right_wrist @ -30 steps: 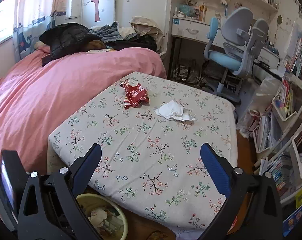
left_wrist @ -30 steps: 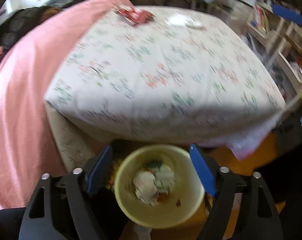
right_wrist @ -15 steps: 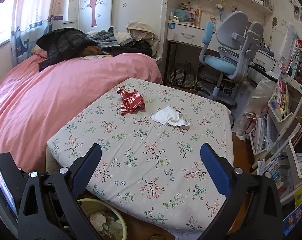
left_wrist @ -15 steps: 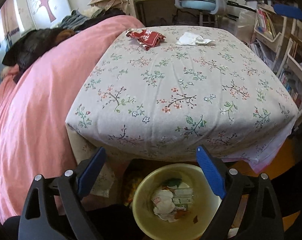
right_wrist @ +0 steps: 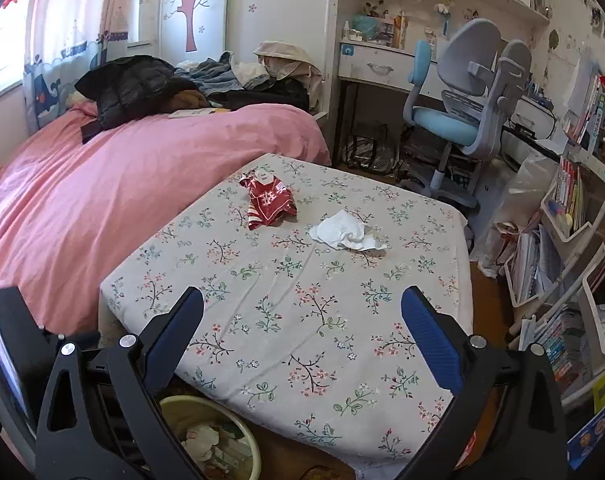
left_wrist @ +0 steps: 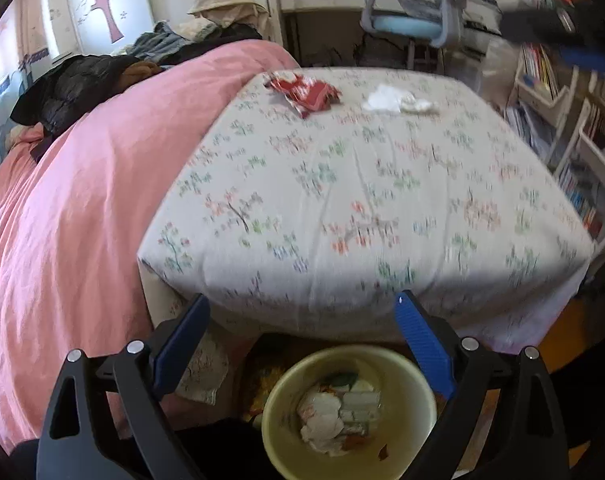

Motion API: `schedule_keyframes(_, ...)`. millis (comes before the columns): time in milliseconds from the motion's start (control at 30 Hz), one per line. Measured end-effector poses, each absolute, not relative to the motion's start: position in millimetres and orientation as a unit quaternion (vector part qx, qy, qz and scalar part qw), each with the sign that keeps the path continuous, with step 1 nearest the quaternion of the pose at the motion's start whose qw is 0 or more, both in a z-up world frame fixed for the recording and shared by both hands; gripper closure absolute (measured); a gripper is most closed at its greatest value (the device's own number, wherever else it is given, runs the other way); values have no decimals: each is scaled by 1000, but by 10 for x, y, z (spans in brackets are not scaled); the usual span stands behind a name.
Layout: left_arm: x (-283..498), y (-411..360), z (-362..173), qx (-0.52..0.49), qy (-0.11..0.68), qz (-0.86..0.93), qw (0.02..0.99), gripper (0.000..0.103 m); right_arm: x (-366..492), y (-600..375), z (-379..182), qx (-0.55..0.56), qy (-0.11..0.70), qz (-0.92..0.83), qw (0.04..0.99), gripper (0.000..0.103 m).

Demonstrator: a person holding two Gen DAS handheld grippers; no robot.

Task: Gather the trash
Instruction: 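Move both open grippers back over the table toward the red wrapper, then grasp the red snack wrapper with the left gripper while the right grasps the white tissue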

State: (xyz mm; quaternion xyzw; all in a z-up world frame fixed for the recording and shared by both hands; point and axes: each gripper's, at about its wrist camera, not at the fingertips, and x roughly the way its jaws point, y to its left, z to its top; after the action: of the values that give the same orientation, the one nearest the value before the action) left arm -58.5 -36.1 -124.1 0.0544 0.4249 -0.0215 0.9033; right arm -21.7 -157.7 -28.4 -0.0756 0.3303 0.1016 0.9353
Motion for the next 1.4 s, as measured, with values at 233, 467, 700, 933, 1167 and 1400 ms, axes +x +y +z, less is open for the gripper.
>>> schedule_keyframes(233,-307,-119,-937,4,382,11,924,12,-93,-1536,-287,-61,339,108,933,7)
schedule_keyframes(467,143,147,-843,-64,373,42,925,12,145,-1496,-297,-79,347,102,929,7)
schedule_keyframes(700,440,134,-850,-100,384,36,917,12,615,-1586,-476,-84,375,101,918,7)
schedule_keyframes(933,968,36,-860,-81,391,24,916,12,1178,-2107,-958,14,426,75,902,7)
schedule_keyframes(1167,1653,-37,-1075,-89,418,16,904,12,1501,-2128,-1065,7,437,76,896,7)
schedule_keyframes(1400,2242,-86,-1241,-105,442,16,891,12,1817,-2081,-1251,-4,450,78,889,7)
